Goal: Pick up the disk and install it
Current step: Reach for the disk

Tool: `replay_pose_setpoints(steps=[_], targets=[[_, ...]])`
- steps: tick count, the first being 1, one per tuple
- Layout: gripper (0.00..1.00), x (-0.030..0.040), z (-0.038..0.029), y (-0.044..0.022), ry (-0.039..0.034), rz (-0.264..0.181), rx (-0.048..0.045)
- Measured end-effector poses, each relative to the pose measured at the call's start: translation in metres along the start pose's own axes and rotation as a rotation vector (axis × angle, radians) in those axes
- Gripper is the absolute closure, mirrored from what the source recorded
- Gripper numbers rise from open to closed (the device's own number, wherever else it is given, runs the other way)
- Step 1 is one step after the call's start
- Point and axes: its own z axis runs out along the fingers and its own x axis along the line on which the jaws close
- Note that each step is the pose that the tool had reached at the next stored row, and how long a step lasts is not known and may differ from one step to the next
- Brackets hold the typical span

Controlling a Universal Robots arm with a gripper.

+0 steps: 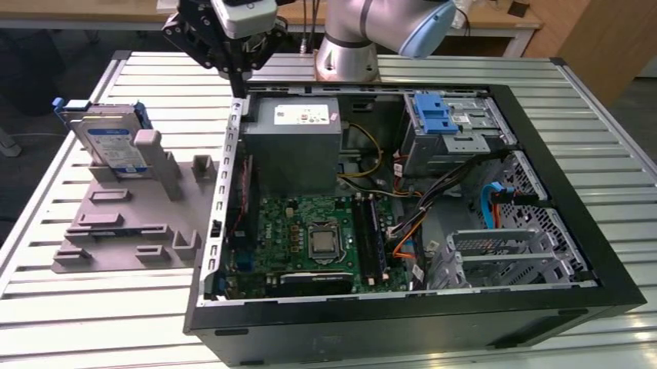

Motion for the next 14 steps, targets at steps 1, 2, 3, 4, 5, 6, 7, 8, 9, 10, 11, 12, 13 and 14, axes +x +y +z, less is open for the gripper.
replay_pose_setpoints(steps=[1,2,3,4,5,6,7,8,9,10,11,12,13,14], targets=[[0.89,0.0007,0.0001,0.0001,0.0,0.0,0.0],[0.89,0.0015,0.0001,0.0002,0.0001,0.0,0.0001],[0.89,0.0024,0.0002,0.0002,0.0001,0.0,0.0001],[0.89,0.0033,0.0002,0.0002,0.0002,0.0,0.0002],[0.89,0.0042,0.0003,0.0002,0.0001,0.0,0.0001],[0.89,0.0052,0.0004,0.0003,0.0001,0.0,0.0001],[0.89,0.0061,0.0005,0.0003,0.0001,0.0,0.0001],[0.89,0.0069,0.0005,0.0003,0.0002,0.0,0.0001],[0.89,0.0078,0.0006,0.0003,0.0002,0.0,0.0001],[0.89,0.0087,0.0007,0.0003,0.0001,0.0,0.0],[0.89,0.0095,0.0008,0.0004,0.0002,0.0,0.0],[0.89,0.0103,0.0009,0.0004,0.0003,0.0,0.0001],[0.89,0.011,0.0009,0.0004,0.0003,0.0,0.0001],[0.89,0.0117,0.001,0.0004,0.0003,0.0,0.0001]])
